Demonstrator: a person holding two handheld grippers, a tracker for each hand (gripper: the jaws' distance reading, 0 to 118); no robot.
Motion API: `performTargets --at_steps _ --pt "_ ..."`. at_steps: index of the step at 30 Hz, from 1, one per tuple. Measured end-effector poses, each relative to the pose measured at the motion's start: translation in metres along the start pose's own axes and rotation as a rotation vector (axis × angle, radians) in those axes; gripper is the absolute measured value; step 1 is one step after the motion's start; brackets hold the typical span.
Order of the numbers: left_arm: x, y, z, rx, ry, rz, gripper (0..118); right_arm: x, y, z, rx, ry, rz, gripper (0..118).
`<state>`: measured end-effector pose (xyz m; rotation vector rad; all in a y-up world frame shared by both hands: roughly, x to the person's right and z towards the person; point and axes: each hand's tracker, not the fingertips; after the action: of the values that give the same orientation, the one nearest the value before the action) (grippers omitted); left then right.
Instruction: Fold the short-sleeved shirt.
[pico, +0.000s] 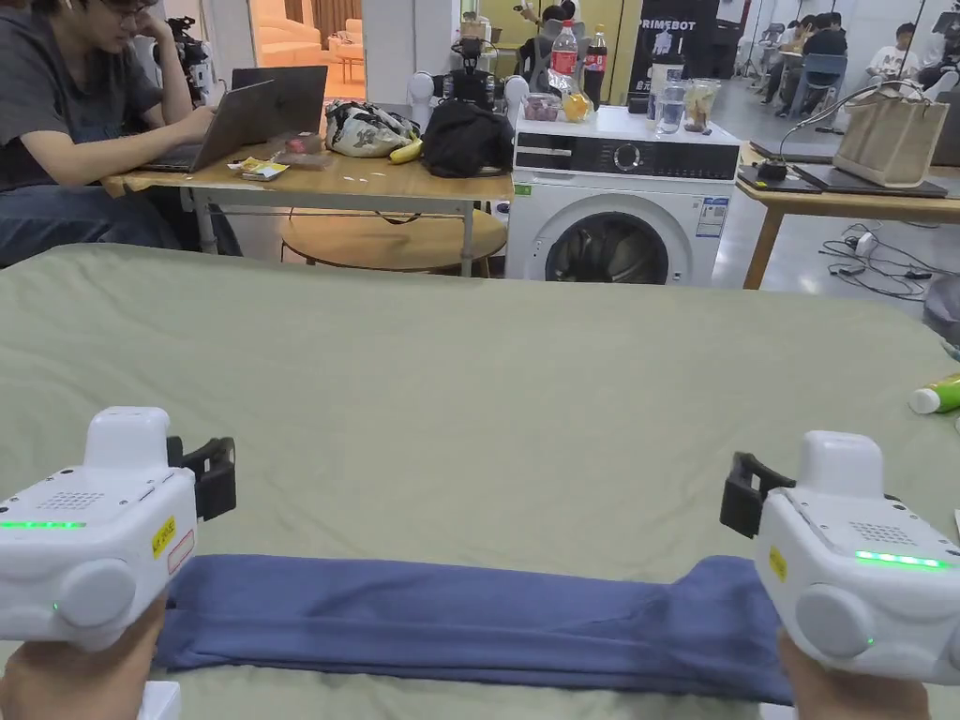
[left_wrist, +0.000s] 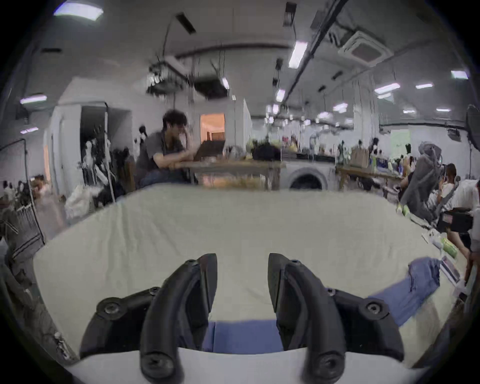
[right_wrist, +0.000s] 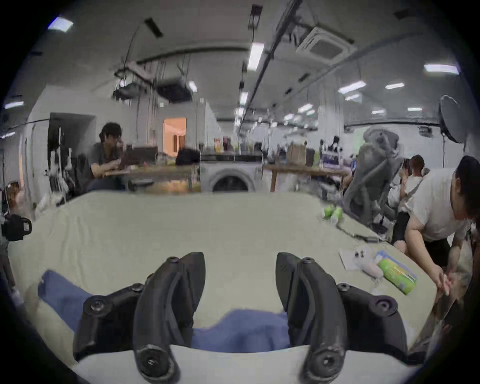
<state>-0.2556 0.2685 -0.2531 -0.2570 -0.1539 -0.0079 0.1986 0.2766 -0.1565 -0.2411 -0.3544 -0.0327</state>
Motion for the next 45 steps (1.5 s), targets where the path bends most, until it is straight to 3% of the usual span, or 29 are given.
performTargets --at_steps 1,3,4,6,7,8,15,24,25,28,29,31,34,40,45 --pt "0.002 0.002 0.004 0.04 0.018 0.007 37 -0.008 0.001 -0.001 0.035 -0.004 0.003 49" --pt "0.0 0.004 0.003 0.126 0.037 0.017 37 -0.02 0.001 0.0 0.082 -0.002 -0.009 21" --pt "0.001 0.005 0.006 0.141 0.05 0.021 37 -0.026 0.001 -0.001 0.087 0.0 -0.014 12" --pt "0.004 0.005 0.008 0.15 0.05 0.009 19 -0.035 -0.001 -0.003 0.123 0.01 -0.028 0" --pt "0.004 0.006 0.008 0.153 0.051 0.007 5 -0.041 -0.002 -0.002 0.132 0.013 -0.019 0" --pt "0.004 0.007 0.008 0.153 0.056 0.006 0 -0.046 -0.002 -0.001 0.151 0.011 -0.013 0" --pt "-0.01 0.008 0.003 0.104 0.054 0.049 0 -0.085 -0.001 0.003 0.191 0.052 0.051 0" --pt "-0.088 -0.003 -0.032 -0.368 -0.238 0.184 0 -0.116 0.0 -0.015 0.12 0.135 0.068 0" --pt "-0.099 -0.007 -0.038 -0.436 -0.274 0.223 4 -0.12 -0.001 -0.017 0.112 0.147 0.075 0" --pt "-0.12 -0.018 -0.05 -0.563 -0.363 0.306 37 -0.13 -0.007 -0.02 0.09 0.175 0.098 0" --pt "-0.128 -0.024 -0.056 -0.619 -0.364 0.313 54 -0.133 -0.008 -0.019 0.084 0.18 0.104 0" --pt "-0.133 -0.03 -0.06 -0.675 -0.335 0.308 71 -0.136 -0.011 -0.02 0.071 0.191 0.108 0" --pt "-0.146 -0.047 -0.073 -0.787 -0.363 0.421 73 -0.138 -0.016 -0.022 0.051 0.203 0.113 0" --pt "-0.15 -0.096 -0.093 -0.95 -0.55 0.724 77 -0.134 -0.024 -0.025 0.017 0.207 0.117 0" --pt "-0.157 -0.115 -0.113 -0.883 -0.635 0.996 73 -0.129 -0.029 -0.027 -0.002 0.197 0.116 0"
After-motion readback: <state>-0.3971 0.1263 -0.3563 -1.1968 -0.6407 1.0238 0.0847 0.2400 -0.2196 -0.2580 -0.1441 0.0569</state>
